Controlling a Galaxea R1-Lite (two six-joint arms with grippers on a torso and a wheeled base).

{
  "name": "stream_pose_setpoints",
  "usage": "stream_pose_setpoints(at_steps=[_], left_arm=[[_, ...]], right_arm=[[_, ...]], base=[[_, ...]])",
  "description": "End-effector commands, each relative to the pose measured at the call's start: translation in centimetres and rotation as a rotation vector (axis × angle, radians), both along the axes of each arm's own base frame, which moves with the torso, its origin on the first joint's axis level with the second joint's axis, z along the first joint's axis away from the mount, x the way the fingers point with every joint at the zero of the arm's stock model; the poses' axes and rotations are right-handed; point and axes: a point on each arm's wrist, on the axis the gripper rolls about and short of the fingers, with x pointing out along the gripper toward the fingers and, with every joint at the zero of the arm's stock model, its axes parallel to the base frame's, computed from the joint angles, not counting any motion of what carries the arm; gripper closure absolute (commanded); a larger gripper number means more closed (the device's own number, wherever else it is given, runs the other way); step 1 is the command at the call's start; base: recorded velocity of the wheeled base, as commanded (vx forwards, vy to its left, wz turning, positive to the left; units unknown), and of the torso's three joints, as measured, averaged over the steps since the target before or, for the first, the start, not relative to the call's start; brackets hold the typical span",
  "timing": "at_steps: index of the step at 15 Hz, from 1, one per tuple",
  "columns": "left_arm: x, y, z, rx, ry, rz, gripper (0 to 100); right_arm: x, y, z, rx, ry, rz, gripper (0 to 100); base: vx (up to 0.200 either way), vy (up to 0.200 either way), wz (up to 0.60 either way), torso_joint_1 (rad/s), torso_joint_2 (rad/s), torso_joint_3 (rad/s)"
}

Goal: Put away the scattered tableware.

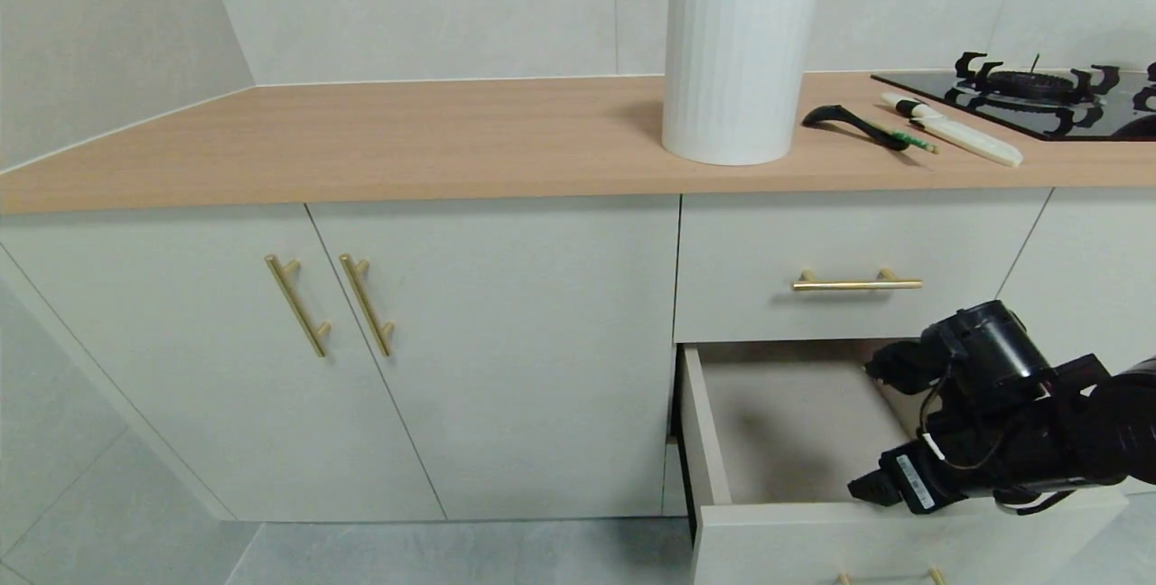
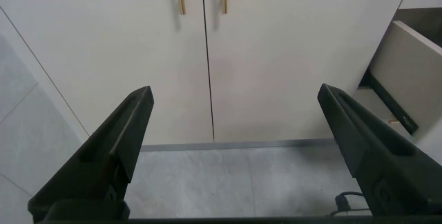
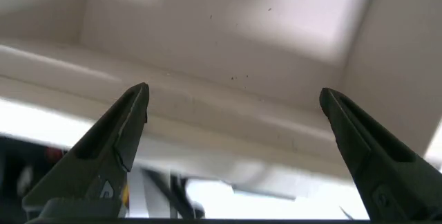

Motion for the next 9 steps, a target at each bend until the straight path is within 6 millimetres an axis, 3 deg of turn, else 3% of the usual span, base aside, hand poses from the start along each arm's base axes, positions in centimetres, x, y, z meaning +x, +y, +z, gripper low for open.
stream_pose_setpoints(at_steps=[1,9], left_arm=[[0.0,0.0,0.0,0.0,0.001,0.001,0],[0.0,0.0,0.0,0.0,0.001,0.001,0]], right_arm=[[-0.5,0.1,0.4,-0.018,0.017,0.024,0],[-4.3,0.6,0.7,-0.146,0.219,0.198,0]], base=[[0.0,0.0,0.0,0.0,0.0,0.0],[0.0,0.0,0.0,0.0,0.0,0.0]])
